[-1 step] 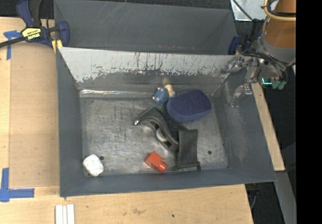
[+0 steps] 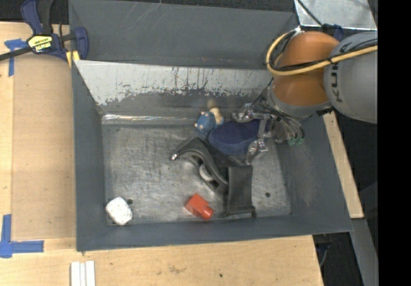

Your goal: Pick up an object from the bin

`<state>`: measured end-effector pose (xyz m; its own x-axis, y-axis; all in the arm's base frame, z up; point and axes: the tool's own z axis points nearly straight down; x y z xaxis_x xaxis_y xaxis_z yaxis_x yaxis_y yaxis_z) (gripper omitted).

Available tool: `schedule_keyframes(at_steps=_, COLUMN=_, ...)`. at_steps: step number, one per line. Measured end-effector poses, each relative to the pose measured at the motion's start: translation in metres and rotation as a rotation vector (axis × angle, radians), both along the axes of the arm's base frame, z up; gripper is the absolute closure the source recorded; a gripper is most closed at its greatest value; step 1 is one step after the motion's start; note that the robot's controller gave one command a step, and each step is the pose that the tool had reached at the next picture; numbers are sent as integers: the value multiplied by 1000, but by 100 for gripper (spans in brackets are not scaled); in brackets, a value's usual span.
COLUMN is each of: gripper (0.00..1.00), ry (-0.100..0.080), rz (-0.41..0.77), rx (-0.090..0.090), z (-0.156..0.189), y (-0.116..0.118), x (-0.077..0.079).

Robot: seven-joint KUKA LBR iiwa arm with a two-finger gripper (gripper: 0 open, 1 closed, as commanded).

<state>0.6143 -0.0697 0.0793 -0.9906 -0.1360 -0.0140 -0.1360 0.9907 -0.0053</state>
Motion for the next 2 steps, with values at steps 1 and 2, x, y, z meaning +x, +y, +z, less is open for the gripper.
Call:
schedule_keyframes(at_steps=1, gripper=100, ry=-11, rz=-1, rx=0, z=6, y=-1, x=3)
schedule_keyframes(at_steps=2, gripper=100, ry=4, rz=349, rx=0, z=192, y=49, x=-56)
